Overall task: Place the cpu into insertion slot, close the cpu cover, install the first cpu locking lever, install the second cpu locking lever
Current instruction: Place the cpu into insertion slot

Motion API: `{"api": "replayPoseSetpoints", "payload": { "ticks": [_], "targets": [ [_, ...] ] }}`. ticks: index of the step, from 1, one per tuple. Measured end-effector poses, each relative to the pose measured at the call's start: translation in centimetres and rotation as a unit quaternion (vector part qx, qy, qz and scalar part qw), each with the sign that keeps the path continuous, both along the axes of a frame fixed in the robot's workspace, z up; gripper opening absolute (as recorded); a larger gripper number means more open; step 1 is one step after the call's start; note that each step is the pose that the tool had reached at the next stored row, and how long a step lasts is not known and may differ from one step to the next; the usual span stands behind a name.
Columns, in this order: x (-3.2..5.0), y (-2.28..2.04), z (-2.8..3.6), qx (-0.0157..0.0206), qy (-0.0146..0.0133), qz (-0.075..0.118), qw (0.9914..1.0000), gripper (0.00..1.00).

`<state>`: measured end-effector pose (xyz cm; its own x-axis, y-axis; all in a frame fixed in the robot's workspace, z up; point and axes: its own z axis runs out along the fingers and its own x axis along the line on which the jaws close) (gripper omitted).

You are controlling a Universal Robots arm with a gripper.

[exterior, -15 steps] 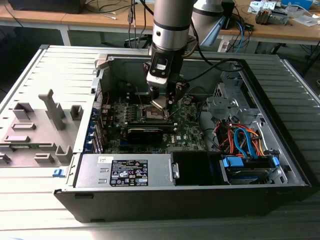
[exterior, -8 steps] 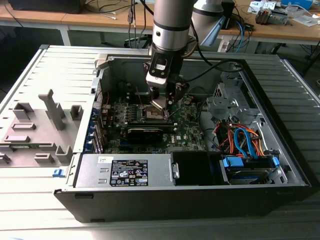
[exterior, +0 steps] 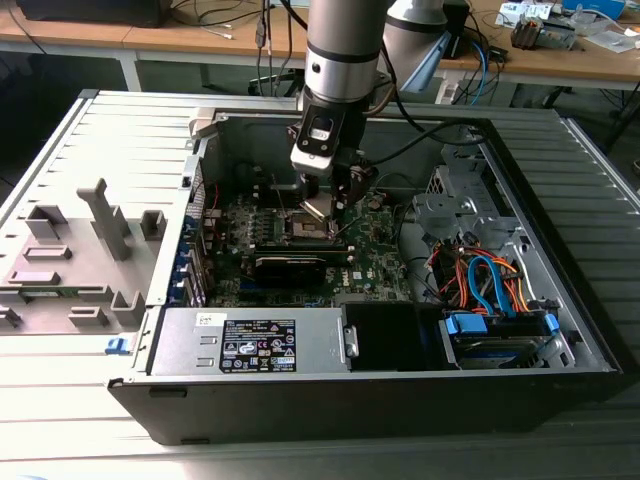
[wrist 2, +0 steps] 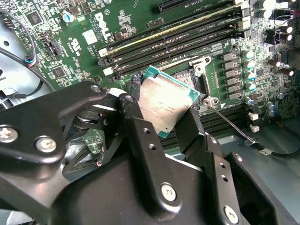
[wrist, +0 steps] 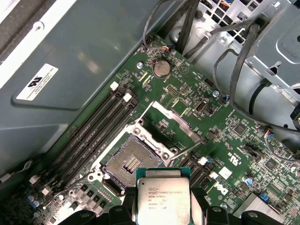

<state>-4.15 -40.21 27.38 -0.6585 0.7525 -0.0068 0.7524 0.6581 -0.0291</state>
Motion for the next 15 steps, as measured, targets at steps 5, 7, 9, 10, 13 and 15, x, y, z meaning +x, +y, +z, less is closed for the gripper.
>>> {"api": "replayPoseSetpoints", "payload": {
  "ticks": [5,7,9,10,13,15],
  "targets": [
    [0.00,-0.01,-0.03,0.0000,0.0000,-0.004,0.99999,0.55],
    [0.00,-0.02,-0.04,0.0000,0.0000,-0.006,0.99998,0.55],
    [0.00,-0.02,-0.06,0.0000,0.0000,-0.009,0.99996,0.55],
    [0.00,-0.03,-0.07,0.0000,0.0000,-0.010,0.99995,0.55],
    [0.00,-0.03,-0.09,0.0000,0.0000,-0.012,0.99992,0.55],
    [0.00,-0.04,-0.10,0.0000,0.0000,-0.014,0.99991,0.55]
  ]
}}
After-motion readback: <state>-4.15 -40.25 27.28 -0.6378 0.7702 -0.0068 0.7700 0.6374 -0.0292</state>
